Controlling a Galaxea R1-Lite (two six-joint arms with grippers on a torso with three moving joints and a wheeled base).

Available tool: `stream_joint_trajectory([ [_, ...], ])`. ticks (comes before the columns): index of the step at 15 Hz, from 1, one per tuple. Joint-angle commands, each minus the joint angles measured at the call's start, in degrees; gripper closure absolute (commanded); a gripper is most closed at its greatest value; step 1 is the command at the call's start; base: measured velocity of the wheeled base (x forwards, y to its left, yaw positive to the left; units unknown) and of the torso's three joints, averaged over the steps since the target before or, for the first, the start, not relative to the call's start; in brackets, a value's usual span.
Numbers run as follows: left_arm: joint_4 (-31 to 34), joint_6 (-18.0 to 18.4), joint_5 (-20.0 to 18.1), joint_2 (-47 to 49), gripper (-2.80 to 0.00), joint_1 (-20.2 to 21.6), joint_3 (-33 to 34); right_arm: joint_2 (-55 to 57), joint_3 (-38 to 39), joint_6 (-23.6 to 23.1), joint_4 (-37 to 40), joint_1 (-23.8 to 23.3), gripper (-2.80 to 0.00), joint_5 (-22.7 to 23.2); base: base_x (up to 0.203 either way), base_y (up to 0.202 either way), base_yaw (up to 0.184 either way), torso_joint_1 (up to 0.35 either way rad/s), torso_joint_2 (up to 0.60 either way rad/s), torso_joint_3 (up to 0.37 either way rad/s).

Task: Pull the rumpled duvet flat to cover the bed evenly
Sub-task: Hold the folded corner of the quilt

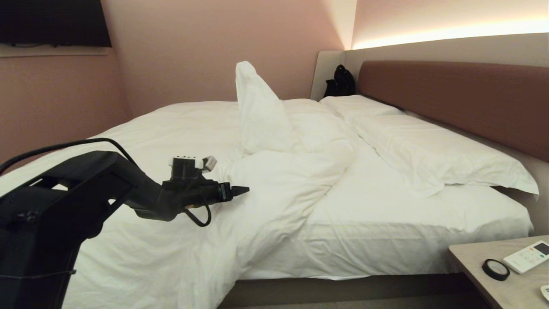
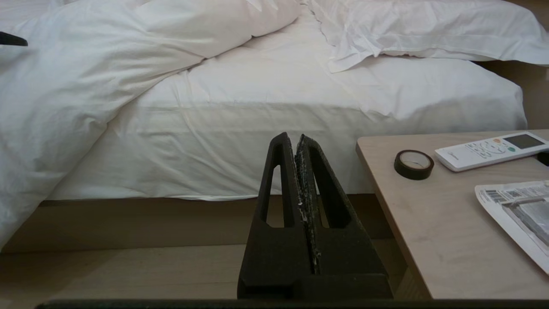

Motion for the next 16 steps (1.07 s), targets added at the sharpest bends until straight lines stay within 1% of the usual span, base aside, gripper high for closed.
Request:
stream_joint_trajectory([
  [1, -0.2, 1.0, 0.4, 1.2, -2.8, -1.1, -0.1, 0.1, 0.0, -0.1, 0.0, 0.0, 0.0, -0.1, 0.0, 0.0, 0.0, 0.0, 0.0, 0.0],
  [3, -0.2, 1.0, 0.4, 1.2, -2.8, -1.1, -0.1, 0.1, 0.0, -0.1, 0.0, 0.0, 0.0, -0.1, 0.0, 0.0, 0.0, 0.0, 0.0, 0.0],
  [4, -0.3, 1.0, 1.5, 2.0, -2.8, -1.5, -0.1, 0.1, 0.0, -0.1, 0.0, 0.0, 0.0, -0.1, 0.0, 0.0, 0.0, 0.0, 0.0, 0.0],
  [7, -0.2, 1.1, 1.9, 2.1, -2.8, -1.6, -0.5, 0.1, 0.0, 0.0, 0.0, 0.0, 0.0, 0.0, 0.0, 0.0, 0.0, 0.0, 0.0, 0.0],
  [9, 0.0, 2.0, 3.2, 2.1, -2.8, -1.8, -0.8, 0.1, 0.0, 0.0, 0.0, 0.0, 0.0, 0.0, 0.0, 0.0, 0.0, 0.0, 0.0, 0.0],
  [13, 1.8, 2.4, 3.5, 1.9, -2.8, -1.8, -0.8, 0.1, 0.0, -0.1, 0.0, 0.0, 0.0, 0.0, 0.0, 0.0, 0.0, 0.0, 0.0, 0.0],
  [16, 1.9, 2.6, 3.6, 2.0, -2.8, -1.8, -0.6, 0.1, 0.0, 0.0, 0.0, 0.0, 0.0, 0.0, 0.0, 0.0, 0.0, 0.0, 0.0, 0.0],
])
